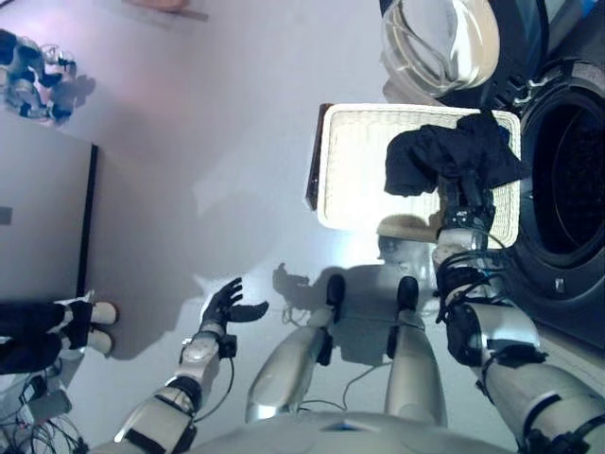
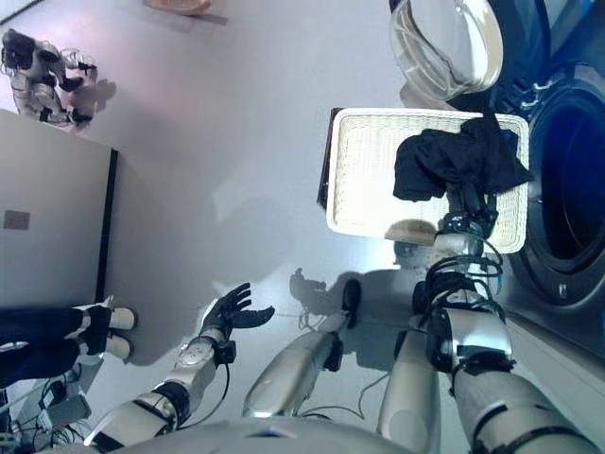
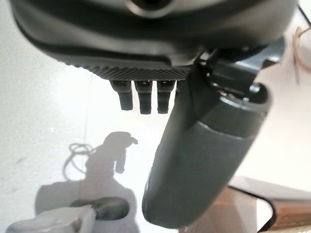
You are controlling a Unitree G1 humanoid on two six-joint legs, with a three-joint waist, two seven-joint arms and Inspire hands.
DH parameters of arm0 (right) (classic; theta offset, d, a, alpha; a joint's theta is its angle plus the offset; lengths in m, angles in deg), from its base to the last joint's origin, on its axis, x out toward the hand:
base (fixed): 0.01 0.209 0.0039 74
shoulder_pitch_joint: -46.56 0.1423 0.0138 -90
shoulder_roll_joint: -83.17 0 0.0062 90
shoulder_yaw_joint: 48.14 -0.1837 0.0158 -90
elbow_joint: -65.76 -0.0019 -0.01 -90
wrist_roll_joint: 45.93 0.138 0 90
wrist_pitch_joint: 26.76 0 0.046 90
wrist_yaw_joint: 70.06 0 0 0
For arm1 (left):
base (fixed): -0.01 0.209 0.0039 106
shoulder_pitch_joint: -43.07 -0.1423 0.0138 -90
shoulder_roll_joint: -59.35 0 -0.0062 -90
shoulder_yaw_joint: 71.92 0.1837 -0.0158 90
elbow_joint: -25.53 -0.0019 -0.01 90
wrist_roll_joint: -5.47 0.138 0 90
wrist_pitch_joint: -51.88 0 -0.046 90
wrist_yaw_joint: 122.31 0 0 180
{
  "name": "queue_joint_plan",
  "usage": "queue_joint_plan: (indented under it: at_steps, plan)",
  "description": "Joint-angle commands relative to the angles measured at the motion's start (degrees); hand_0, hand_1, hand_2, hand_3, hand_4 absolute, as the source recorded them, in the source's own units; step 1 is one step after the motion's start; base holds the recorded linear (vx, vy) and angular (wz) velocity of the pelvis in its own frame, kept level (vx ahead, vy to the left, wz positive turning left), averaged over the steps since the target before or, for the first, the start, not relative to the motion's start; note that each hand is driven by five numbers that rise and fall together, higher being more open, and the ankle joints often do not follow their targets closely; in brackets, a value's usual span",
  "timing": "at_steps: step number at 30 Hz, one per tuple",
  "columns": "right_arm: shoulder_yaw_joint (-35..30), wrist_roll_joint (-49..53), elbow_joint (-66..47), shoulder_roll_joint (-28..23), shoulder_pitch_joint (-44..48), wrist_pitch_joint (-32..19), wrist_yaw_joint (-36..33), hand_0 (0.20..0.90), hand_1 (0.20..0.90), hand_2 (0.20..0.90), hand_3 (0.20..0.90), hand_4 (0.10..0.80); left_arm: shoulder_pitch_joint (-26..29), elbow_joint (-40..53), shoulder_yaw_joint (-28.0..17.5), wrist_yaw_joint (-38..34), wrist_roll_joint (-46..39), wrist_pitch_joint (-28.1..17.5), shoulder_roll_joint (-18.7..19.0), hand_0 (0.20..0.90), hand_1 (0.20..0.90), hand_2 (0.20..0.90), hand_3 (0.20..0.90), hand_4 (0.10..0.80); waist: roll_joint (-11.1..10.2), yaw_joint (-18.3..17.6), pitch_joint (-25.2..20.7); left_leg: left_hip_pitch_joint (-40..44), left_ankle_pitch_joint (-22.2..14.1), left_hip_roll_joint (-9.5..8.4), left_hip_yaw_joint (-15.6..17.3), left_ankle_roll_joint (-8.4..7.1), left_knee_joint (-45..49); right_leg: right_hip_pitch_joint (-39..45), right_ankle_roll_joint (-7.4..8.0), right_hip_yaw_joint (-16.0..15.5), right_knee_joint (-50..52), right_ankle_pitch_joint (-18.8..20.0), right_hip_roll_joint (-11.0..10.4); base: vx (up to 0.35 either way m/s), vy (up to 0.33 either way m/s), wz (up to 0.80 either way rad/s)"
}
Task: Pick up the clothes and place them into the washing machine
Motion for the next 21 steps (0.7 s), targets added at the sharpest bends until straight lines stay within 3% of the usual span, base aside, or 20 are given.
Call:
queue_joint_plan:
  at_steps: [1,7,11,12,17,21]
  plan:
    - [-2.06,1.83,-8.91,-3.17,1.21,-6.57,4.22,0.300,0.300,0.300,0.300,0.400,-2.07,-2.67,-1.52,0.56,-2.70,-1.71,1.16,0.900,0.900,0.900,0.900,0.800,2.06,-0.82,-2.85,-2.92,-2.27,-4.21,1.10,-0.91,1.02,3.87,-0.03,-0.89,-2.91,-1.51,0.94,0.000,0.000,0.00]
    - [-5.41,1.26,-8.65,-6.76,5.06,-9.52,0.19,0.300,0.300,0.300,0.300,0.400,-2.37,-1.98,-1.37,0.64,-3.73,-2.22,1.81,0.900,0.900,0.900,0.900,0.800,4.77,-0.88,-1.11,-5.20,-2.35,-4.01,1.71,-1.36,4.23,0.27,-0.05,-1.93,2.89,-3.47,0.84,-0.077,0.016,0.00]
    - [-4.74,0.67,-8.50,-8.51,9.68,-10.82,-2.19,0.300,0.300,0.300,0.300,0.400,-0.16,-1.75,-1.50,0.03,-4.20,-2.21,3.68,0.900,0.900,0.900,0.900,0.800,3.82,-1.27,2.83,-13.37,-3.26,-4.15,2.24,-1.32,13.27,-6.25,-1.18,-2.42,13.53,-6.87,0.65,-0.158,-0.084,0.13]
    - [-4.69,0.82,-8.42,-8.55,10.01,-11.04,-2.28,0.300,0.300,0.300,0.300,0.400,0.65,-1.78,-1.51,-0.12,-4.08,-2.15,3.85,0.900,0.900,0.900,0.900,0.800,3.21,-1.44,2.59,-14.68,-4.53,-4.72,1.94,-1.53,14.61,-7.57,-1.16,-2.46,15.48,-8.79,0.06,-0.114,-0.086,0.15]
    - [-5.69,2.09,-9.92,-8.79,12.60,-12.97,-3.31,0.300,0.300,0.300,0.300,0.400,2.14,-1.26,-0.95,-0.59,-3.23,-2.28,4.90,0.900,0.900,0.900,0.900,0.800,2.22,-1.47,1.03,-21.65,-4.28,-4.56,2.50,-2.23,18.66,-14.41,-1.14,-4.70,22.44,-11.16,-2.21,-0.062,-0.042,0.16]
    - [-5.73,1.53,-11.18,-10.84,15.29,-14.48,-4.83,0.300,0.300,0.300,0.300,0.400,2.47,-0.56,-0.01,-0.66,-3.02,-2.68,5.23,0.900,0.900,0.900,0.900,0.800,3.11,-1.04,-0.05,-23.23,-4.39,-4.48,2.70,-2.65,19.19,-16.27,-0.75,-4.95,24.54,-11.80,-2.89,0.024,-0.028,0.05]
